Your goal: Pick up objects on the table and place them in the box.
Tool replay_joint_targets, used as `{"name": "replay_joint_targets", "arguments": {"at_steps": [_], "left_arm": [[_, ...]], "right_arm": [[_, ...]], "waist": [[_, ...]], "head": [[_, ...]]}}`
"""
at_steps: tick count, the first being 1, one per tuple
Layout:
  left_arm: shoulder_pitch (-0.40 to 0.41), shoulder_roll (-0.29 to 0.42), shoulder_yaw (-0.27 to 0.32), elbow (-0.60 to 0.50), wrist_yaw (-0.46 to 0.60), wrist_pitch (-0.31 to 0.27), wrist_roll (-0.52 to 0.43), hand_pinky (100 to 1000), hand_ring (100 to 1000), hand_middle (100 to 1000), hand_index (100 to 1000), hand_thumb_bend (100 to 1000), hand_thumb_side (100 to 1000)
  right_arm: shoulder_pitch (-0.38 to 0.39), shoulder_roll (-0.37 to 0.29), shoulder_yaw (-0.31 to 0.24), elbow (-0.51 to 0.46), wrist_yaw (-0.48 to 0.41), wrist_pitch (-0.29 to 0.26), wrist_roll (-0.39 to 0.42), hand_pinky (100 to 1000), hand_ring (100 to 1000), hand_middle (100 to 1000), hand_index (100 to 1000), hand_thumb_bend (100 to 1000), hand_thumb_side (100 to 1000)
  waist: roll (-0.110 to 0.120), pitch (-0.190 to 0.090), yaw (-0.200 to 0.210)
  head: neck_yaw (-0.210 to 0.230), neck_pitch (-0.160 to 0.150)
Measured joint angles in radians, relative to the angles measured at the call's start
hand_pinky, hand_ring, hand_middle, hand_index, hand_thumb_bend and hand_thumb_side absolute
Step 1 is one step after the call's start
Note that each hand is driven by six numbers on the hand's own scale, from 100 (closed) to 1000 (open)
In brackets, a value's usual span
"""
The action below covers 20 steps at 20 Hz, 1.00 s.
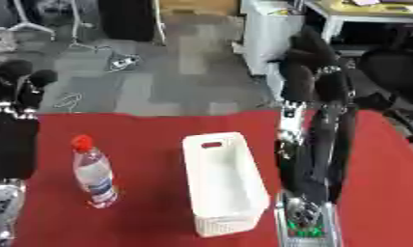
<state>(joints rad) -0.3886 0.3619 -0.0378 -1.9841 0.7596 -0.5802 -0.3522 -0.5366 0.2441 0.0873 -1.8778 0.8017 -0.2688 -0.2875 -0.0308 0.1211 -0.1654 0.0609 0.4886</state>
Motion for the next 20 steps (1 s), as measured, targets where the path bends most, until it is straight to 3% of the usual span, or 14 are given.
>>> {"name": "replay_joint_targets", "arguments": {"at_steps": [17, 20], "left_arm": [[0.000, 0.008, 0.002, 0.000, -0.015, -0.041, -0.005, 805, 803, 841, 922, 349, 770], [0.000, 0.008, 0.002, 0.000, -0.021, -0.041, -0.006, 806, 803, 841, 922, 347, 772]], "right_arm": [[-0.012, 0.003, 0.001, 0.000, 0.019, -0.008, -0.008, 694, 710, 744, 868, 254, 1000], [-0.012, 0.003, 0.001, 0.000, 0.019, -0.008, -0.008, 694, 709, 743, 868, 269, 1000]], "waist": [[0.005, 0.000, 0.000], [0.005, 0.001, 0.000]], "head": [[0.003, 0.002], [0.054, 0.003]]}}
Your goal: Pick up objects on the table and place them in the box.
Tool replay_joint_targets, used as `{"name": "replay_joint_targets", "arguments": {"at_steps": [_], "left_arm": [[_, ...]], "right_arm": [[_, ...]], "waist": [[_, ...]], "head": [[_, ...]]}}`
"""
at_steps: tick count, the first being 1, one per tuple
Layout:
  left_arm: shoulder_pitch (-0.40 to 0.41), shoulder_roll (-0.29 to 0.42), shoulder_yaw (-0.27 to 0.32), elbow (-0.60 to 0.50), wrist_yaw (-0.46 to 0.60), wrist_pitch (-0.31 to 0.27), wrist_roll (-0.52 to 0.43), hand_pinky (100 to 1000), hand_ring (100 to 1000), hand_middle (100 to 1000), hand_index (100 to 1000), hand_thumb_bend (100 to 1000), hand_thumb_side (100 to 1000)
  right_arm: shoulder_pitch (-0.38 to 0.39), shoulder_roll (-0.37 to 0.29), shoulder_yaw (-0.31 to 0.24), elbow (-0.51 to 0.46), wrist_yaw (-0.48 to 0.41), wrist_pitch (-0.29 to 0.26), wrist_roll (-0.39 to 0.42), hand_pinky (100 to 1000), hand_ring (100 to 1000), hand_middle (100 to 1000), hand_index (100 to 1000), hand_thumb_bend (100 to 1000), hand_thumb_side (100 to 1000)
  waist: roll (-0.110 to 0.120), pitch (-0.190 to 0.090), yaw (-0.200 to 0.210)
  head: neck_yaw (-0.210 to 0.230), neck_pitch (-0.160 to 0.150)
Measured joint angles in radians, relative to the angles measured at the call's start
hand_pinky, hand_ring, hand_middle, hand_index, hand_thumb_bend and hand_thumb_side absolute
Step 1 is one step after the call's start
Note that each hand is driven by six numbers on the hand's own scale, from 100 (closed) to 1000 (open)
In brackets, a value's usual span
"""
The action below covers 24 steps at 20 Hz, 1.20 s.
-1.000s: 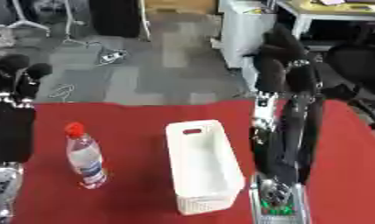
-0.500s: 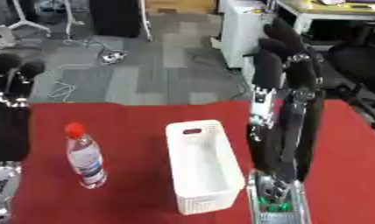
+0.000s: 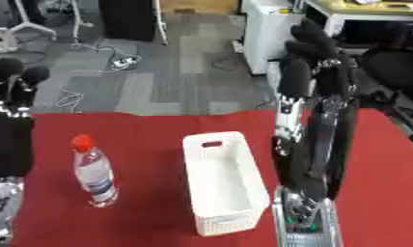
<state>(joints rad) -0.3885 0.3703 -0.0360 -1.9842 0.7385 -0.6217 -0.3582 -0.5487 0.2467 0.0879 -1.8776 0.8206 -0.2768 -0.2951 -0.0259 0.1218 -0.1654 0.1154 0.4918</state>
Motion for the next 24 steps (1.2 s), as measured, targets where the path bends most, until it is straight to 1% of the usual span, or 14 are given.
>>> {"name": "replay_joint_targets", "arguments": {"at_steps": [3, 4, 5, 6, 7, 8, 11, 12, 14, 15, 16, 18, 21, 24], "left_arm": [[0.000, 0.000, 0.000, 0.000, -0.004, 0.000, -0.001, 807, 803, 841, 922, 348, 771], [0.000, 0.000, 0.000, 0.000, -0.005, 0.000, -0.001, 807, 803, 841, 922, 347, 772], [0.000, 0.000, 0.000, 0.000, -0.006, 0.000, -0.002, 807, 803, 841, 922, 347, 773], [0.000, 0.000, 0.000, 0.000, -0.007, 0.000, -0.002, 808, 803, 841, 922, 345, 776], [0.000, 0.000, 0.000, 0.000, -0.009, 0.001, -0.003, 807, 803, 841, 922, 345, 775], [0.001, 0.000, 0.000, 0.000, -0.009, 0.003, -0.005, 808, 803, 841, 922, 342, 780], [0.006, 0.000, 0.000, 0.000, -0.012, 0.006, -0.008, 809, 802, 841, 921, 341, 782], [0.007, 0.000, 0.000, 0.000, -0.014, 0.007, -0.009, 809, 802, 841, 921, 340, 782], [0.008, 0.000, 0.000, 0.000, -0.018, 0.009, -0.010, 809, 802, 841, 921, 339, 783], [0.009, 0.000, 0.000, 0.000, -0.018, 0.009, -0.009, 809, 802, 841, 921, 339, 783], [0.009, 0.000, 0.000, 0.000, -0.019, 0.010, -0.009, 809, 802, 841, 921, 339, 785], [0.009, 0.000, 0.001, 0.000, -0.022, 0.011, -0.008, 810, 802, 841, 921, 336, 787], [0.010, 0.000, 0.005, 0.000, -0.028, 0.011, -0.007, 810, 802, 841, 920, 338, 787], [0.010, 0.000, 0.006, 0.000, -0.034, 0.013, -0.006, 811, 801, 840, 920, 335, 791]], "right_arm": [[0.000, 0.000, 0.000, 0.000, 0.000, 0.000, 0.000, 694, 708, 742, 869, 275, 1000], [0.000, 0.000, 0.000, 0.000, 0.000, 0.000, 0.001, 693, 708, 742, 869, 277, 1000], [0.000, 0.000, 0.000, 0.000, 0.000, 0.000, 0.001, 693, 707, 742, 869, 278, 1000], [0.000, 0.000, 0.000, 0.000, 0.000, 0.000, 0.001, 693, 706, 741, 869, 279, 1000], [0.000, 0.000, 0.000, 0.000, 0.000, 0.001, 0.001, 693, 707, 742, 869, 280, 1000], [0.000, 0.000, -0.001, 0.000, 0.000, 0.001, 0.001, 692, 706, 741, 869, 287, 1000], [0.000, 0.000, -0.001, 0.000, -0.001, 0.003, 0.003, 692, 705, 740, 869, 291, 1000], [0.000, 0.000, -0.001, 0.000, -0.001, 0.004, 0.004, 692, 704, 740, 869, 292, 1000], [0.000, 0.000, -0.004, 0.000, -0.001, 0.005, 0.005, 691, 704, 740, 869, 293, 1000], [0.000, 0.000, -0.005, 0.000, -0.001, 0.005, 0.005, 691, 703, 739, 869, 295, 1000], [0.001, 0.000, -0.006, 0.000, -0.001, 0.005, 0.005, 691, 703, 739, 869, 296, 1000], [0.001, 0.000, -0.006, 0.000, -0.001, 0.005, 0.005, 691, 702, 739, 869, 301, 1000], [0.002, 0.000, -0.006, 0.000, -0.001, 0.007, 0.007, 691, 702, 738, 870, 305, 1000], [0.002, -0.001, -0.007, 0.000, -0.001, 0.009, 0.009, 690, 700, 737, 870, 311, 1000]], "waist": [[0.000, 0.001, 0.000], [0.000, 0.001, 0.000], [0.000, 0.001, 0.000], [0.000, 0.001, 0.000], [-0.002, 0.001, 0.000], [-0.004, 0.001, 0.000], [-0.008, 0.006, 0.000], [-0.008, 0.006, 0.000], [-0.009, 0.006, 0.000], [-0.009, 0.006, 0.000], [-0.009, 0.006, 0.000], [-0.009, 0.006, 0.000], [-0.007, 0.006, 0.000], [-0.006, 0.006, 0.000]], "head": [[0.072, 0.000], [0.087, 0.000], [0.087, -0.003], [0.073, -0.013], [0.036, -0.031], [-0.004, -0.049], [-0.167, -0.125], [-0.214, -0.147], [-0.284, -0.184], [-0.307, -0.198], [-0.322, -0.210], [-0.335, -0.225], [-0.330, -0.231], [-0.312, -0.228]]}}
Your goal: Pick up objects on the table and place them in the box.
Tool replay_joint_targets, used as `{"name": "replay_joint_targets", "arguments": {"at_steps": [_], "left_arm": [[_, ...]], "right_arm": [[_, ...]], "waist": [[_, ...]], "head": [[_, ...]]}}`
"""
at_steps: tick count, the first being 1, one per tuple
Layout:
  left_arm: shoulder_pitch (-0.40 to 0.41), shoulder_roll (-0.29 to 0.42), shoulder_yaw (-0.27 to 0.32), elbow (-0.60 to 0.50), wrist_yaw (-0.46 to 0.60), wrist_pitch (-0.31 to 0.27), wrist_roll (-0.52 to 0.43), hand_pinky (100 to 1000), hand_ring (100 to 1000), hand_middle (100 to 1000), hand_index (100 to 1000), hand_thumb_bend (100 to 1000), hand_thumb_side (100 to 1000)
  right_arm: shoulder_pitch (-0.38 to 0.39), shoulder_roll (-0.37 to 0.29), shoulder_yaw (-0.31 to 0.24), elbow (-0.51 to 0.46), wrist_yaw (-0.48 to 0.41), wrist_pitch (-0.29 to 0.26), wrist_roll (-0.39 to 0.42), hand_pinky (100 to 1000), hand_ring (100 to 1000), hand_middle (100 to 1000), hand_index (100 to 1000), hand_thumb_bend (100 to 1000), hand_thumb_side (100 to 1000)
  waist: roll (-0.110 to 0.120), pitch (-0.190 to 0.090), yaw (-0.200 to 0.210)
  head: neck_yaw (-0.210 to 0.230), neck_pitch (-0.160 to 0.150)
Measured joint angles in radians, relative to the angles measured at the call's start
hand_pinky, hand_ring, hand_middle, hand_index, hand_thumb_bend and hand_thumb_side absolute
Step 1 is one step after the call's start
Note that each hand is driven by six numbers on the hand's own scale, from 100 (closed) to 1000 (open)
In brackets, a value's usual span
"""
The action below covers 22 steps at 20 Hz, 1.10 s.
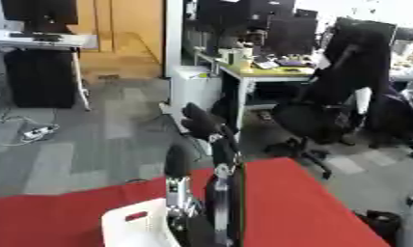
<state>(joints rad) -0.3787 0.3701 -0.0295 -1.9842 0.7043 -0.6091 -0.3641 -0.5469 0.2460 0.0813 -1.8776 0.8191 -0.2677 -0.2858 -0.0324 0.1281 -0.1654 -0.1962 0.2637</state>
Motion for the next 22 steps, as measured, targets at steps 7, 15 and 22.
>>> {"name": "replay_joint_targets", "arguments": {"at_steps": [7, 15, 22], "left_arm": [[0.011, -0.002, 0.000, 0.017, -0.010, 0.022, -0.009, 819, 803, 843, 963, 480, 695], [0.021, -0.015, -0.001, 0.088, -0.049, 0.086, -0.056, 843, 817, 859, 987, 694, 616], [0.022, -0.019, 0.000, 0.111, -0.069, 0.106, -0.080, 848, 817, 858, 983, 676, 637]], "right_arm": [[0.009, -0.009, -0.006, 0.001, -0.009, 0.007, 0.006, 685, 691, 729, 872, 352, 1000], [0.021, -0.029, -0.018, 0.007, -0.035, 0.018, 0.017, 676, 672, 714, 875, 465, 1000], [0.052, -0.056, -0.028, 0.020, -0.138, 0.046, 0.038, 650, 634, 692, 876, 546, 990]], "waist": [[-0.002, 0.008, 0.000], [-0.011, 0.029, 0.003], [-0.013, 0.044, 0.007]], "head": [[0.144, 0.140], [0.253, 0.241], [0.285, 0.299]]}}
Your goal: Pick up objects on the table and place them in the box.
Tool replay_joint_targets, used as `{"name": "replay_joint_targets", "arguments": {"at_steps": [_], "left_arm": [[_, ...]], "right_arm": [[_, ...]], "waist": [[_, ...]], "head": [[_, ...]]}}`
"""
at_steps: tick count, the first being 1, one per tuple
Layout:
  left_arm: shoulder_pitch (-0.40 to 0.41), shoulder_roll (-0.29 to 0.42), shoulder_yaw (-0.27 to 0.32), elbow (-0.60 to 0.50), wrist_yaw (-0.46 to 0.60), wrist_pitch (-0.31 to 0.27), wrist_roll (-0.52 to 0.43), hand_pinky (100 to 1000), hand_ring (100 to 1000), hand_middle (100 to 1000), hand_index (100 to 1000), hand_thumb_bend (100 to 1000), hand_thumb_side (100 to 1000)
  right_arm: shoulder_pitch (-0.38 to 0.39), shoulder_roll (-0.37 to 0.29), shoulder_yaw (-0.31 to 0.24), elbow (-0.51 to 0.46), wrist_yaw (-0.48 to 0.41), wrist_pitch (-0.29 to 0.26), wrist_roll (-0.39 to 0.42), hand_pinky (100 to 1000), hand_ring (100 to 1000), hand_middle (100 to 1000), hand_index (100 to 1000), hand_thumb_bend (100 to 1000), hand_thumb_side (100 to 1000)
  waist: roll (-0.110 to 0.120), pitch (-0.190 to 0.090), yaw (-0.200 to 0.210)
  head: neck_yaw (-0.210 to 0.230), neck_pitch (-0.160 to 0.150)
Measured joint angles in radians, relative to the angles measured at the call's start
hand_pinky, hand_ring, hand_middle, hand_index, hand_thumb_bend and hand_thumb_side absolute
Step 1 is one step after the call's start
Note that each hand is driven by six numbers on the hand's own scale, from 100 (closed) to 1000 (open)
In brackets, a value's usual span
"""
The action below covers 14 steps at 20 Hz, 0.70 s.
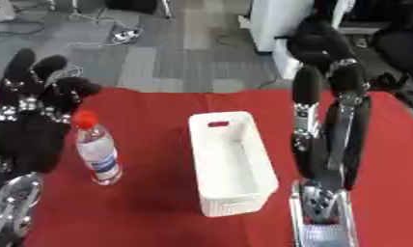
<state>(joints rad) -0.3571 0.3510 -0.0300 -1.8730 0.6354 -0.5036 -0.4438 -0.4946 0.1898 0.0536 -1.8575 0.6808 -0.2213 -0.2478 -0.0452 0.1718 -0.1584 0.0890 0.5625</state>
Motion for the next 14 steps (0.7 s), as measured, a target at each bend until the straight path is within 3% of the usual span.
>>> {"name": "replay_joint_targets", "arguments": {"at_steps": [6, 14], "left_arm": [[0.005, 0.000, 0.000, 0.007, -0.021, -0.006, -0.025, 856, 821, 862, 989, 717, 599], [0.026, -0.005, 0.010, 0.016, -0.009, 0.046, -0.026, 857, 823, 861, 986, 753, 527]], "right_arm": [[0.009, -0.022, -0.010, 0.002, -0.077, 0.016, 0.022, 645, 626, 686, 876, 571, 964], [0.019, -0.041, -0.016, 0.002, -0.122, 0.028, 0.047, 642, 620, 680, 876, 593, 942]], "waist": [[0.000, 0.015, 0.000], [0.000, 0.030, 0.012]], "head": [[0.008, 0.041], [0.027, 0.050]]}}
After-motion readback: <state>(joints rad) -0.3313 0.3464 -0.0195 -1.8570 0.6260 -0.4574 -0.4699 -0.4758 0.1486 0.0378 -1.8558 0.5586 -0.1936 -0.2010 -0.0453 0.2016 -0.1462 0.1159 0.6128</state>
